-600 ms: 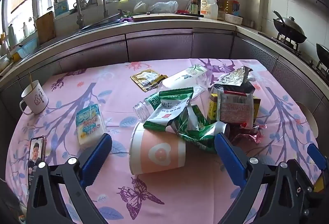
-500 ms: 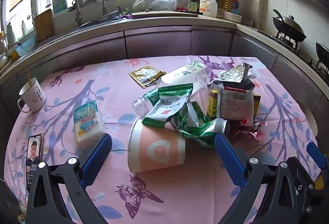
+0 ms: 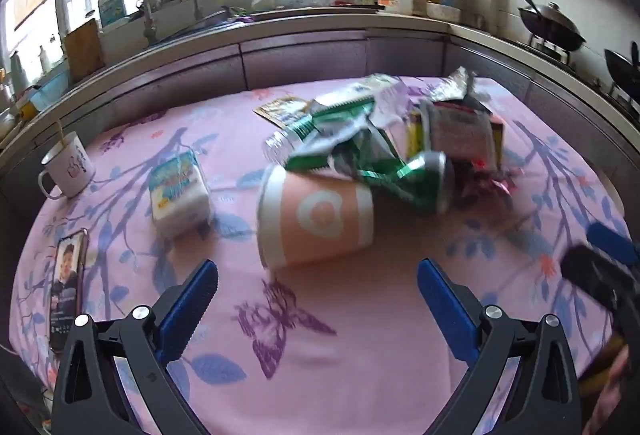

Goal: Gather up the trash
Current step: 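Grasp the green-white snack bag with left tool while right tool grasps a red-white packet, then carry both items to the beige bin and open both tools over it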

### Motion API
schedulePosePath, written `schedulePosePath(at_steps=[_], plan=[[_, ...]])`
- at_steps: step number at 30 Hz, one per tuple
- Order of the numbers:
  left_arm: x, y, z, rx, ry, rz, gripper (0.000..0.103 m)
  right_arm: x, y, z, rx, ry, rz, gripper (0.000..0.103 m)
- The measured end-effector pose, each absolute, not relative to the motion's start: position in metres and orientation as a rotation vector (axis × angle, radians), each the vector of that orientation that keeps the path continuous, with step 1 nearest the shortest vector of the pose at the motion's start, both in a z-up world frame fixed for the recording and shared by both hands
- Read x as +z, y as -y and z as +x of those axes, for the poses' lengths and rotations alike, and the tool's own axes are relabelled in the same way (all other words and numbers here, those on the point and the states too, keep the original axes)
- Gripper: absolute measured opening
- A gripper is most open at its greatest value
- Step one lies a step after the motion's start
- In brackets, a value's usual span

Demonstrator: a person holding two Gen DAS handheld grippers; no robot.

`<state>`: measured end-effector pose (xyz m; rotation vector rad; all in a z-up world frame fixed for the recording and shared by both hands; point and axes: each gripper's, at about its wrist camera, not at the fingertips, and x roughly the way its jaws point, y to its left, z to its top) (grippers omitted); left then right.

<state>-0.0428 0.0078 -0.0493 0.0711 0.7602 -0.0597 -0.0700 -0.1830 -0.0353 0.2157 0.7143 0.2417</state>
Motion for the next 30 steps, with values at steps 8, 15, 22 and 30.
schedulePosePath(at_steps=[8, 15, 22, 30], plan=[[-0.047, -0.027, -0.039, -0.183, -0.771, -0.027, 0.099, -0.040, 0.188, -0.063, 0.273, -0.740, 0.240, 0.068], [-0.026, -0.035, 0.013, -0.241, -0.737, -0.029, 0.072, -0.047, 0.194, -0.056, 0.298, -0.775, 0.279, 0.029], [-0.036, -0.018, 0.053, -0.246, -0.769, 0.124, 0.054, -0.050, 0.201, -0.049, 0.277, -0.787, 0.302, 0.030], [-0.051, -0.013, 0.071, -0.287, -0.823, 0.165, 0.001, -0.048, 0.234, -0.004, 0.304, -0.806, 0.448, 0.031]])
